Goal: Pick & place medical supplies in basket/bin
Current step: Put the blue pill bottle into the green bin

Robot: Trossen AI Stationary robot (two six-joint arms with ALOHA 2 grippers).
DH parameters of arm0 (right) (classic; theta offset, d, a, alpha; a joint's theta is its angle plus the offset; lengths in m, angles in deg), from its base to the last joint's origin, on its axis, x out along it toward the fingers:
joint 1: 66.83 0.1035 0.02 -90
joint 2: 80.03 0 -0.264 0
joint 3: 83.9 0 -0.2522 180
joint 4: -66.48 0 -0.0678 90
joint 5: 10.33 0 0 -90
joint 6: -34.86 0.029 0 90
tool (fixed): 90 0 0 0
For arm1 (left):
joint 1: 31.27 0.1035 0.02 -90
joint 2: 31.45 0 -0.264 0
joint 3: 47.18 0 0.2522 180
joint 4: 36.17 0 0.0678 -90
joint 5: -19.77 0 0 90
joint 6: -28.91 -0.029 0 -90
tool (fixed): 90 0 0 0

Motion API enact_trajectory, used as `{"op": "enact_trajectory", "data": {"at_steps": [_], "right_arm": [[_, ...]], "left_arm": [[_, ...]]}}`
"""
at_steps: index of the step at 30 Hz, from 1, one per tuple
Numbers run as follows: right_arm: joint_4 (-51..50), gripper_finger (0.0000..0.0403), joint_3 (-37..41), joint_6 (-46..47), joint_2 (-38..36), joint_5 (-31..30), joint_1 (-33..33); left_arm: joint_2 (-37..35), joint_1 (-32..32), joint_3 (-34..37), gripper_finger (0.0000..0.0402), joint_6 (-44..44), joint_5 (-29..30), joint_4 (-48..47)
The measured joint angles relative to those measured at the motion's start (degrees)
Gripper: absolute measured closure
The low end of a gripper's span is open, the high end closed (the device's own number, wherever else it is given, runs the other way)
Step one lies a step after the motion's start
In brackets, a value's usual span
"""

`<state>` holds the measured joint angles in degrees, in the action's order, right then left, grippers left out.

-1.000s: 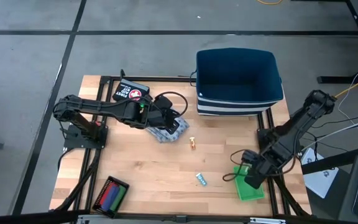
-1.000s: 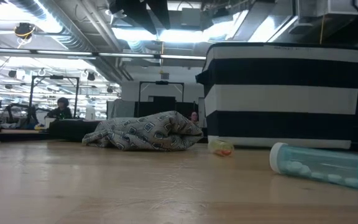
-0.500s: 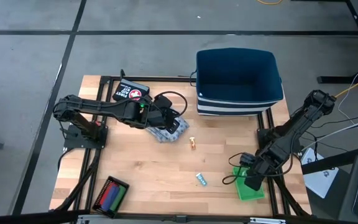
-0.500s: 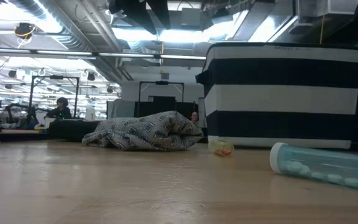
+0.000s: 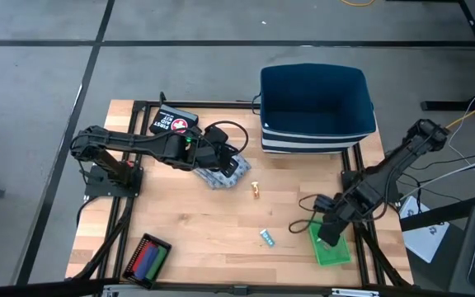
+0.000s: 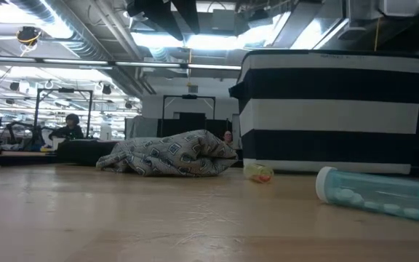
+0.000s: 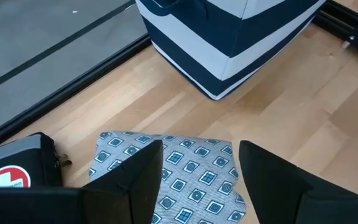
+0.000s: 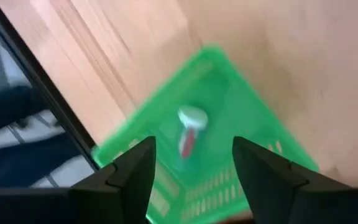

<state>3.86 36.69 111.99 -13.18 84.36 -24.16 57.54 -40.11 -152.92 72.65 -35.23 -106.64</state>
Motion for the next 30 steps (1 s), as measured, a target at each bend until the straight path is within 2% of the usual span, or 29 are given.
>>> {"op": "enact_trajectory", "data": {"at_steps": [6,11,14,19,22,25,27,30], "right_arm": [[3.53,0.0210,-2.11,0.17,-2.10,-6.25,-7.27],[22.57,0.0213,-2.28,-4.20,-1.18,-6.33,-14.59],[29.51,0.0213,-2.34,-6.26,1.06,-4.99,-18.08],[29.56,0.0213,-2.33,-5.54,7.79,-1.14,-21.55],[30.25,0.0213,-2.95,-3.90,12.65,2.51,-21.70],[29.87,0.0213,-6.08,-3.80,17.53,3.72,-20.88],[28.14,0.0213,-9.37,-4.38,20.46,3.62,-20.42],[22.24,0.0213,-14.55,-6.08,24.69,2.13,-20.04]], "left_arm": [[0.00,0.00,0.00,0.0192,0.00,-0.04,0.00],[0.00,0.00,0.00,0.0192,-0.02,-0.61,0.02],[0.00,0.00,0.00,0.0192,-0.07,-1.15,0.00],[0.00,0.00,0.00,0.0192,-0.50,-1.13,-0.28],[-0.18,0.42,0.00,0.0192,-1.34,-1.72,-1.78],[-0.68,0.63,0.04,0.0192,-1.31,-1.73,-5.54],[-2.24,0.62,2.12,0.0192,-1.87,-1.76,-5.62],[-6.53,-0.63,7.80,0.0192,-1.31,-2.17,-0.46]]}}
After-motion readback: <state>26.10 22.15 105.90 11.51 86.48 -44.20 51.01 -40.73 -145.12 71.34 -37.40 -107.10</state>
